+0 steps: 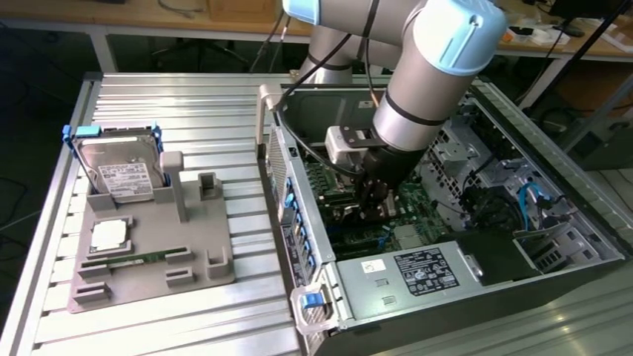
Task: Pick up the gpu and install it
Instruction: 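Insert the gpu into the slot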
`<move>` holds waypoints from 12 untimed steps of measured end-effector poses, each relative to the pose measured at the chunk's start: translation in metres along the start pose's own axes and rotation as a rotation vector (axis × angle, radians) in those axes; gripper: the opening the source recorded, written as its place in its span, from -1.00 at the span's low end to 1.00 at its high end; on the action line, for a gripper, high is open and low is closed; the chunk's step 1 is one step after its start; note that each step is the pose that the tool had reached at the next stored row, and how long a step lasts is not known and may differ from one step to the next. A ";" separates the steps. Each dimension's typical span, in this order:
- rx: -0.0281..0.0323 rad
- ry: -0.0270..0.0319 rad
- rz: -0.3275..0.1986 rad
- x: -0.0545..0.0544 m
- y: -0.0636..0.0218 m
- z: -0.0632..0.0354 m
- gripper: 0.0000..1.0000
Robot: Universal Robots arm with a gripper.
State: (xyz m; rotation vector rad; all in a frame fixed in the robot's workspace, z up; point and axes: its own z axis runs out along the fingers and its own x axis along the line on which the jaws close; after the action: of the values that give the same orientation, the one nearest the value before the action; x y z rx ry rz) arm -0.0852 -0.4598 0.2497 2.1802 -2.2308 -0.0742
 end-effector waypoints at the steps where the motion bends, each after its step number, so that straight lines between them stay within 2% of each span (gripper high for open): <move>1: 0.0002 0.0001 0.000 0.000 -0.0001 0.0013 -0.47; 3: 0.0008 -0.0014 0.000 0.000 -0.0003 0.0032 -0.47; 12: 0.0003 -0.0009 0.000 0.000 -0.0002 0.0041 -0.47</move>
State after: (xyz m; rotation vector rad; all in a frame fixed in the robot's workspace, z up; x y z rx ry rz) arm -0.0852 -0.4597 0.2456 2.1807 -2.2315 -0.0749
